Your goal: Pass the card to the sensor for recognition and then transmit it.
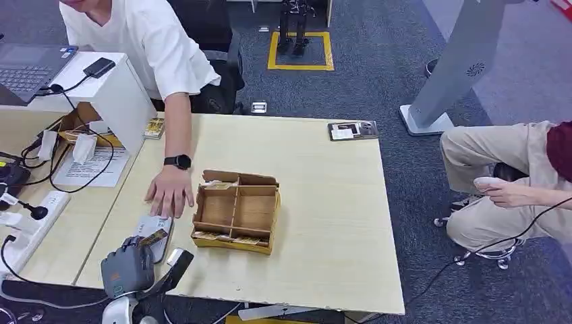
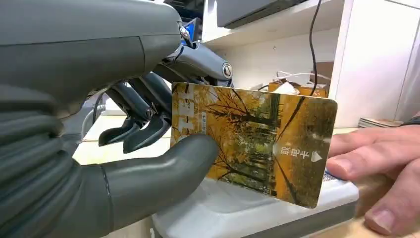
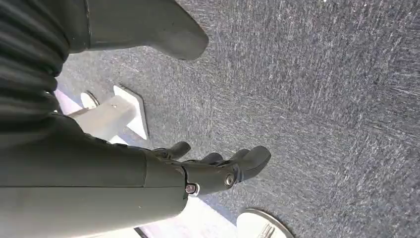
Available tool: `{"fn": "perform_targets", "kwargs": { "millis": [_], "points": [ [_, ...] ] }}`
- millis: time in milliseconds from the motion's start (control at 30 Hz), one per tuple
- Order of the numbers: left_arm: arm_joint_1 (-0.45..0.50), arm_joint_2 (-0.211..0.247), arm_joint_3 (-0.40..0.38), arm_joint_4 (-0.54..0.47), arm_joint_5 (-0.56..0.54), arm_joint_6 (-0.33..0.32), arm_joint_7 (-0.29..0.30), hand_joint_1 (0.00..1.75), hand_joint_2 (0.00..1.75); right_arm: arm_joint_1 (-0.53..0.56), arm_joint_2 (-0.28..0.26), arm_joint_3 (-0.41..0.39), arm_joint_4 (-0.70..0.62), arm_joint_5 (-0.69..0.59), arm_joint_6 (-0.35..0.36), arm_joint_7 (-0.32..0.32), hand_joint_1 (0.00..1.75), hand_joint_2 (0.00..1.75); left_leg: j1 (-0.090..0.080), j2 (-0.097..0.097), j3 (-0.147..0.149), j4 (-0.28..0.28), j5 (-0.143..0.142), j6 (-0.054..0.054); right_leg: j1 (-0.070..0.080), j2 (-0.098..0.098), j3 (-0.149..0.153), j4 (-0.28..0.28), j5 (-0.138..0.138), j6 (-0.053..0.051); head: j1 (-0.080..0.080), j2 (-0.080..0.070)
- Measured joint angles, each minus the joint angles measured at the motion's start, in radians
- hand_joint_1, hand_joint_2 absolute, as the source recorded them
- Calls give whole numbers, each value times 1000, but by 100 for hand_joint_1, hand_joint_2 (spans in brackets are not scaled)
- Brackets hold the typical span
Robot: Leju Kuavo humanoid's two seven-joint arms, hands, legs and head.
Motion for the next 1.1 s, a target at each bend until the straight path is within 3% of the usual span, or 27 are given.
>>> {"fn": "perform_targets", "kwargs": {
  "millis": [533, 667, 733, 833, 1100],
  "points": [
    [-1, 18, -20, 8, 30, 0, -10, 175, 175, 0, -5, 0, 0, 0, 0, -2, 0, 175, 0, 0, 2, 0, 1, -1, 0, 0, 2, 0, 0, 0, 0, 0],
    [-1, 10, 1, 8, 130, 0, -130, 175, 175, 0, -5, 0, 0, -2, 0, -2, 0, 175, 0, 0, 2, 0, 1, -1, 0, 0, 1, 0, 0, 0, 0, 0],
    [-1, -12, 35, -6, 220, 0, -244, 175, 175, 1, -5, 0, 0, -5, -1, -2, 0, 175, 0, 0, 1, 0, 1, -1, 0, 0, 1, 0, 0, 0, 0, 0],
    [-4, -52, 89, -35, 340, 0, -364, 175, 175, 1, -5, 0, 0, -8, -1, -2, 0, 175, 0, 0, 0, 0, 1, -1, 0, 0, 0, 0, 0, 0, 0, 0],
    [-15, -80, 122, -75, 405, 0, -404, 175, 175, 1, -5, 0, 0, -8, -1, -2, 0, 175, 0, 0, -1, 0, 1, -1, 0, 0, -1, 0, 0, 0, 0, 0]
  ]
}}
